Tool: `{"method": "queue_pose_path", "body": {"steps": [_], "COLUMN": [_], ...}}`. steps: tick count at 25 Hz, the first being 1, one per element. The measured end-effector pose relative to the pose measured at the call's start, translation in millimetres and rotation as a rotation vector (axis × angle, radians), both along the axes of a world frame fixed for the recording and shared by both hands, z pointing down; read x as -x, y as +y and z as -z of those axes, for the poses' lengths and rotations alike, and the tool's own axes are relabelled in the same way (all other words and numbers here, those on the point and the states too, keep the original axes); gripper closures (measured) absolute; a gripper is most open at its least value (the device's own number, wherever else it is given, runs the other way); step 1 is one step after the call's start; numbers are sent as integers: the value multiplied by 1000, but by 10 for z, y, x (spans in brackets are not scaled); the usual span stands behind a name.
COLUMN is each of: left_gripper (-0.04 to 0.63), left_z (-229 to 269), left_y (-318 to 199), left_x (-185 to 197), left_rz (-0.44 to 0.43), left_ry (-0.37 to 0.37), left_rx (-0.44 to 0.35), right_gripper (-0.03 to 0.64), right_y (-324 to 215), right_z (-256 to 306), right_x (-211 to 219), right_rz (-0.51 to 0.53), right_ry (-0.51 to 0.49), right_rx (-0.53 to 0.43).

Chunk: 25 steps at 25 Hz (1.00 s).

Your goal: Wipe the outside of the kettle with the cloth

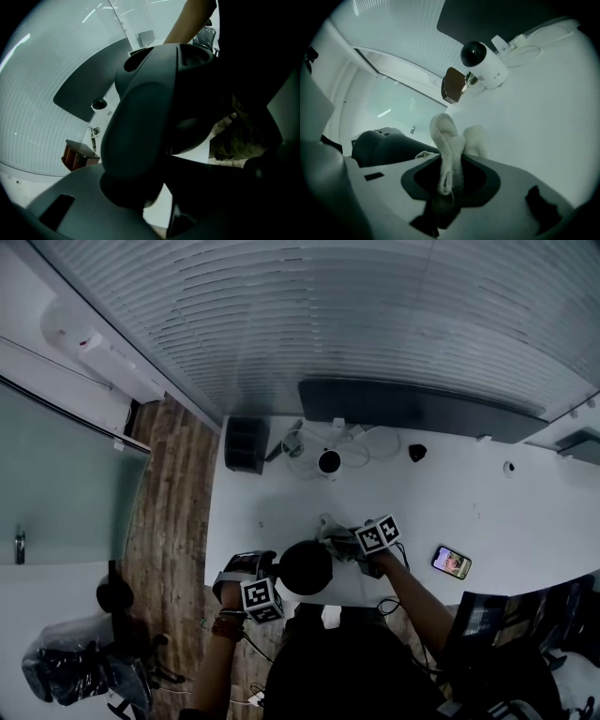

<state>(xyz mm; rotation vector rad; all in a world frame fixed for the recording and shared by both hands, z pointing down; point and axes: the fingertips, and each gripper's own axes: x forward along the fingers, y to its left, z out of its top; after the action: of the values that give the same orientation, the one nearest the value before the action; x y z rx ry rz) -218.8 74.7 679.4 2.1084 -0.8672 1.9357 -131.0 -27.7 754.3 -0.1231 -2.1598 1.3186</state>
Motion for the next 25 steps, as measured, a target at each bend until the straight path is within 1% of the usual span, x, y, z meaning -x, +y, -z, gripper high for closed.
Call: {"method": "queue_pose_path", "body": {"steps": [1,2,4,5,6,7,8,9,10,11,13,16,21,23,25], "left_gripper": [476,477,476,477,476,476,476,476,476,476,476,477,477,476,474], "left_z": [13,32,59,52,44,49,61,63,48,30,19,14,-27,-23,-15], "left_y": [-6,-19,-45,-50,-59,-83,-116,-137,-134,-125,-134,-170,-183,-208,-203], "left_x": [-17,-36,-43,-28,-19,-33,-59,-72,-63,-44,-32,-46,-31,-24,-31], "left_rz": [-13,-27,-50,-61,-71,-79,-87,-98,-112,-126,-146,-160,-185,-203,-231], "left_ry": [11,24,38,33,28,31,37,38,31,22,11,4,-10,-18,-9], "left_rx": [0,-3,-15,-21,-25,-29,-33,-30,-19,-5,12,17,19,8,2], "right_gripper": [517,517,517,517,517,517,517,517,517,517,517,517,517,517,517], "right_y": [-85,-195,-364,-363,-293,-171,-28,102,189,221,164,20,-43,-57,-130], "right_z": [129,336,911,1198,1433,1591,1665,1665,1615,1537,1327,925,130,-3,67], "right_x": [-5,22,158,241,319,388,449,506,562,611,656,615,442,369,341], "right_rz": [-23,-50,-70,-42,13,85,160,221,255,261,226,123,-9,-21,-5], "right_ry": [-31,-85,-247,-332,-403,-450,-472,-472,-462,-448,-416,-338,-125,-88,-86], "right_rx": [-12,-27,-57,-72,-88,-107,-127,-142,-148,-142,-90,59,184,184,133]}}
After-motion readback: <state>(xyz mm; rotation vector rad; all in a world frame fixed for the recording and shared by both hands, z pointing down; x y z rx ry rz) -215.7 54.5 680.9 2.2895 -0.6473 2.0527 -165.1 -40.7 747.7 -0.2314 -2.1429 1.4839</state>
